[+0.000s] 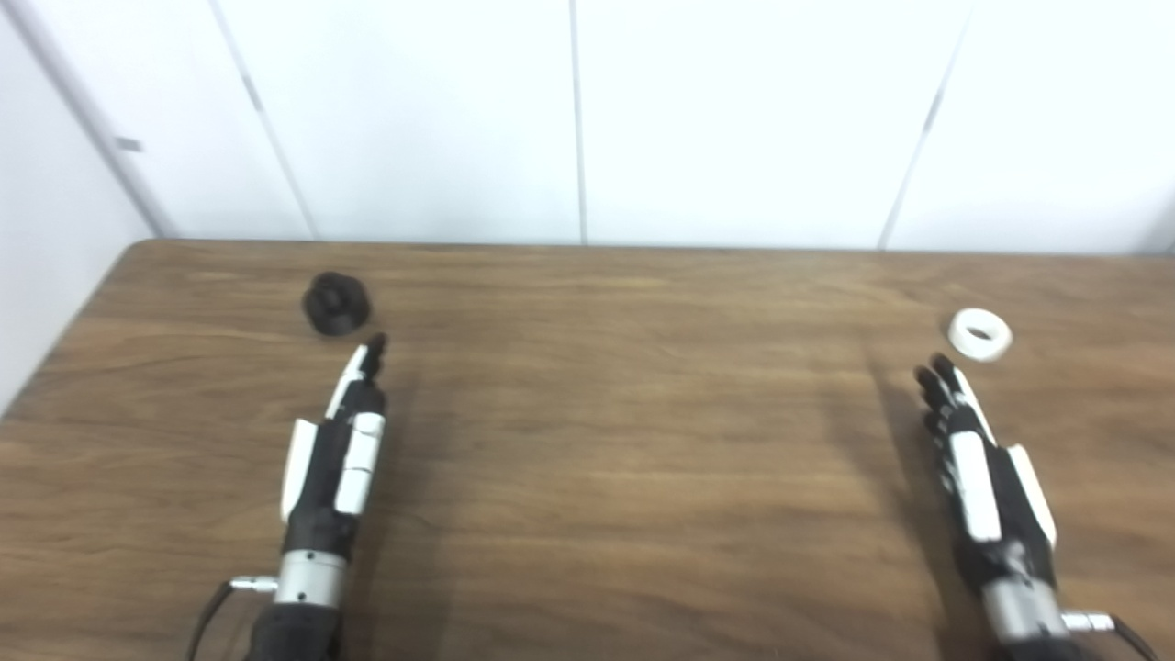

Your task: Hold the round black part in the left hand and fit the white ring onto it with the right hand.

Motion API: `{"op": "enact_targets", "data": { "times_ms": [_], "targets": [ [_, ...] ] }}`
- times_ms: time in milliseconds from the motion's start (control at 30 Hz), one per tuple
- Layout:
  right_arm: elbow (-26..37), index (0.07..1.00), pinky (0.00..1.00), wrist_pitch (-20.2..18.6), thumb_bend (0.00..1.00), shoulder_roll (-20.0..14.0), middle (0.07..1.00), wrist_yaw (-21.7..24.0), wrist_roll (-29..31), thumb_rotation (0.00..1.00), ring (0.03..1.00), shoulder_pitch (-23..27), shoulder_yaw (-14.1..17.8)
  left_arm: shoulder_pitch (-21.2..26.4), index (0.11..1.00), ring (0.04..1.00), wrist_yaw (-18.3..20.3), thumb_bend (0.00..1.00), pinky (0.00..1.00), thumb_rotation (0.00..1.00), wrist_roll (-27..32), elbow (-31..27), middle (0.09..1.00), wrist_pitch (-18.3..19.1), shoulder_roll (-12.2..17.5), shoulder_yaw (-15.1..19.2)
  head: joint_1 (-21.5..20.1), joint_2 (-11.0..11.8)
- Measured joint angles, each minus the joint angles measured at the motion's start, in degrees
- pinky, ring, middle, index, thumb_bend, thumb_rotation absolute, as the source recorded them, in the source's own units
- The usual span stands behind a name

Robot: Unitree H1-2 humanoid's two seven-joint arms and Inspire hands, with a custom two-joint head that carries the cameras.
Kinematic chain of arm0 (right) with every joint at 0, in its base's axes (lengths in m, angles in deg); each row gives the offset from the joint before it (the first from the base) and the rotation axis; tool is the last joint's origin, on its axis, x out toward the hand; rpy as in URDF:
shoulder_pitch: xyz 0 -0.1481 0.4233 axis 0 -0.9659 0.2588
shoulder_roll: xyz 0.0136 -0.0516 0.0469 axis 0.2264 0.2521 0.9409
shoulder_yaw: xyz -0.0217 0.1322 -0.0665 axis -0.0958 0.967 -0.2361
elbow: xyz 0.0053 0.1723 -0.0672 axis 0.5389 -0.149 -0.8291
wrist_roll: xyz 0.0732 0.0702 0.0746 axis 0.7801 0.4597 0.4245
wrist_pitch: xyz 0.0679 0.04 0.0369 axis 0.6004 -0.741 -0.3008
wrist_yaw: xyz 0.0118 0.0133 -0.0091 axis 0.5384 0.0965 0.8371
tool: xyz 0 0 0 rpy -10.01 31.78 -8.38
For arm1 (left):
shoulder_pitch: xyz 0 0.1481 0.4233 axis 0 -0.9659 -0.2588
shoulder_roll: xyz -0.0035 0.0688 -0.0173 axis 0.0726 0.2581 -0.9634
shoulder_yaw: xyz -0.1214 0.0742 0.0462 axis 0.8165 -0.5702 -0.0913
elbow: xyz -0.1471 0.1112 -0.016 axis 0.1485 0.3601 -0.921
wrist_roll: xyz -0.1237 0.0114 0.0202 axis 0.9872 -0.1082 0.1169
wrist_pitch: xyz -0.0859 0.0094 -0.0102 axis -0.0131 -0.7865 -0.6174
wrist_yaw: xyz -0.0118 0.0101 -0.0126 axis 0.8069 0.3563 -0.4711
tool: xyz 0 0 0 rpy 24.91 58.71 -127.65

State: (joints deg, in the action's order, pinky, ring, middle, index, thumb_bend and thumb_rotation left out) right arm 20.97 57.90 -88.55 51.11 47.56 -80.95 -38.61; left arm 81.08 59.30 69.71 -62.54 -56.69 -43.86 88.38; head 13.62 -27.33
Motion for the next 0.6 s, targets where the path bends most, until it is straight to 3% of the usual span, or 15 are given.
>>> {"op": "enact_targets", "data": {
  "times_ms": [267, 467, 600],
  "targets": [
    [-2.0, 0.994, 1.00, 2.2, 0.52, -1.5, 0.976, 0.8, 1.3, 1.00, 1.000, 0.9, 0.4, 0.4, 0.958, 0.986, -0.5, 0.58, 1.00, 0.94, -1.9, 0.5, 0.966, -0.3, -0.6, -0.5, 7.7, 5.2],
    [-2.5, 0.987, 1.00, 4.0, 0.50, -1.7, 0.958, 0.5, 0.0, 1.00, 0.999, 1.0, 0.4, 0.9, 0.961, 0.991, -0.6, 0.58, 1.00, 0.92, -2.5, 0.8, 0.971, -0.5, -1.9, -1.4, 8.5, 6.2],
    [-3.1, 0.995, 1.00, 4.1, 0.48, -1.7, 0.963, 0.5, 0.1, 1.00, 1.000, 1.4, 0.4, 1.1, 0.969, 0.993, -0.7, 0.58, 1.00, 0.94, -2.5, 1.3, 0.976, -2.5, -2.0, -1.5, 7.6, 7.1]
  ]
}}
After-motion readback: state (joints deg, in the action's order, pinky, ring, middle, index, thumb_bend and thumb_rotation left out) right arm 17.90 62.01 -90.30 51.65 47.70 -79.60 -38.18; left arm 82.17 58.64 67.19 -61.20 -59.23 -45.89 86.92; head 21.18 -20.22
